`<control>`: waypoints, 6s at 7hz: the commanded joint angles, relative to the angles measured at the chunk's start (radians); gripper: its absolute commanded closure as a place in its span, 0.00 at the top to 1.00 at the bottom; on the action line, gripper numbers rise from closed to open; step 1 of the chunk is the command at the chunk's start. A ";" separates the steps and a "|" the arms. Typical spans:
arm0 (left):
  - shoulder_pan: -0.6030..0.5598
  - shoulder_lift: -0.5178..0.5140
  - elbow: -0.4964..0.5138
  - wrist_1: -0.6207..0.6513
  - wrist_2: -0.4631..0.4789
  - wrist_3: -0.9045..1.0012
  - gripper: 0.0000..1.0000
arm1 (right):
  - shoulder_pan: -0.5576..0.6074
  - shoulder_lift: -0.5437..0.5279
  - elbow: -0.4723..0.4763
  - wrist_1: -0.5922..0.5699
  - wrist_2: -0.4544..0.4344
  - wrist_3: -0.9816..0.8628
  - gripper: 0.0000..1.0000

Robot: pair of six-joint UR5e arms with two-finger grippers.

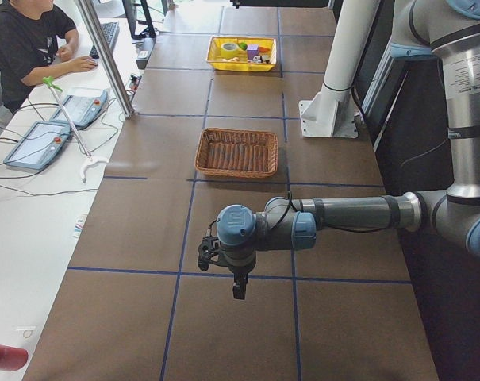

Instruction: Move tape to another basket

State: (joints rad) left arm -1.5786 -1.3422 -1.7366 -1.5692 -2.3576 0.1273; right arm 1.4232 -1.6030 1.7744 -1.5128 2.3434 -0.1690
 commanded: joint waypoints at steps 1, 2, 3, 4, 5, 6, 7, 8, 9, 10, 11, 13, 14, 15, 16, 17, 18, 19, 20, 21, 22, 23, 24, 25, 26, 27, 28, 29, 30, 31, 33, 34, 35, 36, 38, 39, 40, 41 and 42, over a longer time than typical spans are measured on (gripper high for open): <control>0.002 0.000 0.000 0.000 -0.002 0.000 1.00 | -0.104 0.081 -0.030 0.006 -0.044 0.101 1.00; 0.002 0.000 0.000 0.000 0.000 0.000 1.00 | -0.116 0.130 -0.076 0.006 -0.041 0.105 1.00; 0.002 0.000 0.002 0.000 -0.002 0.000 1.00 | -0.145 0.146 -0.093 0.038 -0.041 0.161 1.00; 0.002 -0.002 0.002 0.000 -0.002 0.000 1.00 | -0.168 0.146 -0.133 0.151 -0.041 0.268 1.00; 0.002 -0.002 0.002 0.000 -0.002 0.000 1.00 | -0.222 0.147 -0.177 0.249 -0.049 0.346 1.00; 0.002 0.000 0.000 0.000 -0.002 0.000 1.00 | -0.248 0.149 -0.199 0.307 -0.061 0.388 1.00; 0.002 -0.002 0.002 0.000 -0.002 0.000 1.00 | -0.265 0.147 -0.207 0.310 -0.081 0.390 1.00; 0.002 0.000 0.000 0.000 -0.002 0.000 1.00 | -0.283 0.146 -0.207 0.310 -0.094 0.391 1.00; 0.002 0.000 0.002 0.000 -0.002 0.000 1.00 | -0.309 0.146 -0.211 0.310 -0.114 0.391 0.99; 0.002 0.000 0.002 0.000 -0.002 0.000 1.00 | -0.323 0.146 -0.220 0.310 -0.122 0.390 0.99; 0.002 0.000 0.003 0.000 -0.002 0.000 1.00 | -0.328 0.147 -0.233 0.310 -0.125 0.391 0.99; 0.002 0.000 0.003 0.001 -0.002 0.000 1.00 | -0.358 0.150 -0.262 0.319 -0.133 0.388 0.99; 0.002 0.000 0.003 0.001 -0.002 0.000 1.00 | -0.378 0.152 -0.262 0.324 -0.150 0.390 0.99; 0.002 0.000 0.003 0.001 -0.002 0.000 1.00 | -0.388 0.153 -0.263 0.324 -0.150 0.388 0.91; 0.002 0.000 0.003 0.000 -0.002 0.000 1.00 | -0.388 0.155 -0.265 0.324 -0.148 0.378 0.55; 0.002 0.000 0.003 0.000 -0.002 0.000 1.00 | -0.385 0.152 -0.263 0.324 -0.142 0.378 0.23; 0.002 0.000 0.003 0.000 -0.002 0.000 1.00 | -0.383 0.150 -0.265 0.322 -0.142 0.378 0.14; 0.002 0.000 0.003 0.000 -0.002 0.000 1.00 | -0.380 0.149 -0.263 0.322 -0.142 0.385 0.04; 0.002 0.000 0.003 0.000 -0.002 0.000 1.00 | -0.371 0.149 -0.260 0.322 -0.144 0.391 0.00; 0.002 0.000 0.002 0.000 -0.002 0.000 1.00 | -0.342 0.147 -0.260 0.321 -0.144 0.391 0.00; 0.002 0.000 0.000 0.000 -0.002 0.000 1.00 | -0.301 0.153 -0.259 0.312 -0.138 0.394 0.00; 0.002 -0.002 -0.014 0.000 -0.002 0.000 1.00 | -0.256 0.156 -0.253 0.310 -0.112 0.411 0.00; 0.002 -0.002 -0.041 0.000 -0.002 0.000 1.00 | -0.238 0.178 -0.250 0.310 -0.095 0.425 0.00; 0.011 -0.014 -0.044 -0.009 -0.002 -0.003 1.00 | -0.239 0.204 -0.248 0.321 -0.087 0.516 0.00; 0.028 -0.078 -0.038 -0.113 -0.002 -0.009 1.00 | -0.240 0.247 -0.239 0.321 -0.084 0.592 0.00; 0.031 -0.110 -0.022 -0.229 -0.006 -0.009 1.00 | -0.257 0.262 -0.204 0.322 -0.079 0.694 0.00; 0.079 -0.123 -0.034 -0.285 -0.075 -0.047 1.00 | -0.309 0.277 -0.155 0.326 -0.088 0.823 0.00; 0.113 -0.138 -0.034 -0.376 -0.089 -0.227 1.00 | -0.331 0.297 -0.126 0.326 -0.095 0.898 0.00; 0.177 -0.138 -0.026 -0.538 -0.075 -0.423 1.00 | -0.354 0.298 -0.093 0.326 -0.099 0.958 0.00; 0.262 -0.138 -0.027 -0.706 0.010 -0.607 1.00 | -0.375 0.298 -0.066 0.376 -0.104 1.047 0.00; 0.406 -0.178 -0.060 -0.810 0.087 -0.925 1.00 | -0.421 0.298 -0.066 0.619 -0.105 1.295 0.00; 0.435 -0.227 -0.086 -0.881 0.086 -1.138 1.00 | -0.434 0.287 -0.067 0.745 -0.107 1.394 0.00; 0.472 -0.244 -0.112 -0.991 0.087 -1.345 1.00 | -0.449 0.282 -0.070 0.907 -0.107 1.542 0.00; 0.480 -0.267 -0.139 -1.087 0.089 -1.547 1.00 | -0.472 0.278 -0.076 1.047 -0.108 1.627 0.00; 0.588 -0.322 -0.228 -1.160 0.136 -1.771 1.00 | -0.521 0.261 -0.088 1.289 -0.108 1.668 0.00; 0.688 -0.343 -0.280 -1.158 0.223 -1.843 1.00 | -0.544 0.261 -0.082 1.395 -0.107 1.753 0.00; 0.815 -0.397 -0.322 -1.160 0.350 -1.947 1.00 | -0.570 0.261 -0.079 1.493 -0.107 1.784 0.00; 0.888 -0.441 -0.352 -1.195 0.409 -2.050 1.00 | -0.593 0.261 -0.076 1.572 -0.107 1.796 0.00; 0.960 -0.510 -0.354 -1.241 0.481 -2.157 1.00 | -0.625 0.262 -0.069 1.635 -0.108 1.842 0.00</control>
State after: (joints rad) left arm -0.7052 -1.7850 -2.0759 -2.7669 -1.9585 -1.9128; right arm 0.8308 -1.3418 1.6989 0.0416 2.2362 1.6310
